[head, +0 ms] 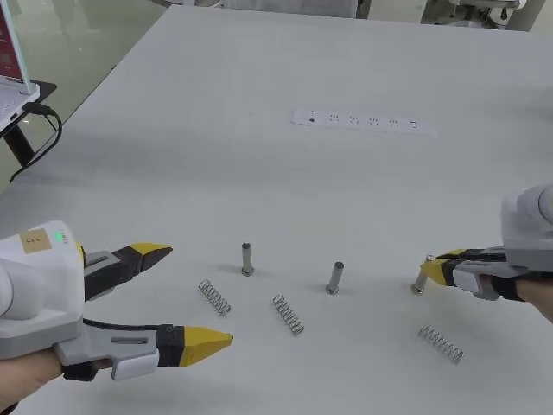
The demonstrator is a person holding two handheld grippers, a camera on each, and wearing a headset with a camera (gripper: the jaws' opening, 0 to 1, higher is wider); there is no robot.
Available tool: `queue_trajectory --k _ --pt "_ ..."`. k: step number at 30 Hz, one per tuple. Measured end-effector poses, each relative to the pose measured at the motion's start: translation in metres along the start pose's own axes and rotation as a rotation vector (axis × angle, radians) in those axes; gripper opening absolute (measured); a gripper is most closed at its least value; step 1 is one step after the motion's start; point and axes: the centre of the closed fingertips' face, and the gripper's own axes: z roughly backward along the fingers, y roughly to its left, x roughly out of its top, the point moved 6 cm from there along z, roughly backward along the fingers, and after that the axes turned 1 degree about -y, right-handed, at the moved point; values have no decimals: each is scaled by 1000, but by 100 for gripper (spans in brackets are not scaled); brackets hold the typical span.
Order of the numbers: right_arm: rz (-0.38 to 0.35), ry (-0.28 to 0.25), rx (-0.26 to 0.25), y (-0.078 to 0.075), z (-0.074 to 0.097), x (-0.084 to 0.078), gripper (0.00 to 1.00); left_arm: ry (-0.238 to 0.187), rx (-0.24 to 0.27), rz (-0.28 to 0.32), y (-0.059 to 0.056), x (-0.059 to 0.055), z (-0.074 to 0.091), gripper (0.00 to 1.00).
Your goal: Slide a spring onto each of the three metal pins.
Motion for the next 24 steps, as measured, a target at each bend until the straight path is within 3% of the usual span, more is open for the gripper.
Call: queue_trajectory --k 11,24 --pt "79 9 -12 4 3 -5 5 2 -4 2 -1 -2 0 82" --pt "115 14 -11 6 5 -8 5 -1 -3 3 0 -3 1 81"
